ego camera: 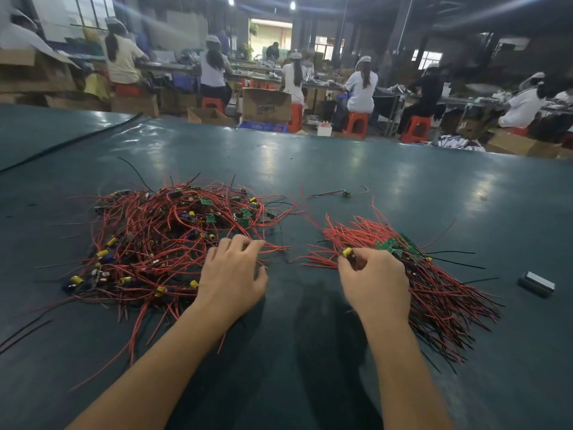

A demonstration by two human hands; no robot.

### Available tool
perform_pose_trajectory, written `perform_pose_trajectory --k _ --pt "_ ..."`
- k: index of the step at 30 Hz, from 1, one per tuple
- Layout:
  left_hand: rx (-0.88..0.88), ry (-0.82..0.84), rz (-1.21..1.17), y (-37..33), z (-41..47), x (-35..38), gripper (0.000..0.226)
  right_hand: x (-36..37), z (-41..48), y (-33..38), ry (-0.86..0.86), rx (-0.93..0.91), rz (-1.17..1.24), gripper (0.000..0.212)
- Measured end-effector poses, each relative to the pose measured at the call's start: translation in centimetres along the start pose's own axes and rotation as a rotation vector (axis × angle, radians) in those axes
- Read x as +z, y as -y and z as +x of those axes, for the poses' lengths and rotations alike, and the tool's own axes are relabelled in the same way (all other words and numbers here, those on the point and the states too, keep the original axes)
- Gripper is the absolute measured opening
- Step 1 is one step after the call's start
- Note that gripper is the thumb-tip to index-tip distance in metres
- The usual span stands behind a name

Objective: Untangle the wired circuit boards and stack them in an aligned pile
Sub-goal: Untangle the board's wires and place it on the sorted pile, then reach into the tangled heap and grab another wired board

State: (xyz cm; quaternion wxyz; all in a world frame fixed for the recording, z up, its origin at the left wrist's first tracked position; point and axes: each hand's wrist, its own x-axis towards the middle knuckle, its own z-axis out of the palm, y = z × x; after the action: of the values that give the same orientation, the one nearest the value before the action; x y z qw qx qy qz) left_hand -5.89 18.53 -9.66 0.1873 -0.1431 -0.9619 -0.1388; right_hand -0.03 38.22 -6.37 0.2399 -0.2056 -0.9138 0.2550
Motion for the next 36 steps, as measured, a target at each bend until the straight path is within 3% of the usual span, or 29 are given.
perform_pose_trajectory --k 7,13,17,23,27,36 --pt "-0.154 0.107 0.133 0.7 0.0 0.4 0.054 0.0 -0.2 -0.2 0.09 0.127 -0.196 0.024" --pt "-0.22 0.143 -0.004 1.3 0.4 -0.3 0.05 0.0 -0.5 0.5 0.12 0.064 -0.243 0.043" --pt "-0.217 0.1 -0.03 1.8 0.8 -0.7 0.037 0.6 -1.1 2.1 0.049 -0.079 -0.045 0.038" --pt "-0.243 0.076 -0.107 2.4 0.8 -1.4 0.04 3.3 -2.9 3.5 0.262 -0.095 0.26 0.031" --pt "-0.275 0.15 -0.006 2.1 0.8 -1.3 0.038 3.9 -2.6 2.6 0.293 -0.043 0.223 0.042" --pt "-0.261 0.07 -0.131 2.4 0.8 -1.7 0.03 3.9 -2.3 2.2 0.243 -0.034 0.176 0.044"
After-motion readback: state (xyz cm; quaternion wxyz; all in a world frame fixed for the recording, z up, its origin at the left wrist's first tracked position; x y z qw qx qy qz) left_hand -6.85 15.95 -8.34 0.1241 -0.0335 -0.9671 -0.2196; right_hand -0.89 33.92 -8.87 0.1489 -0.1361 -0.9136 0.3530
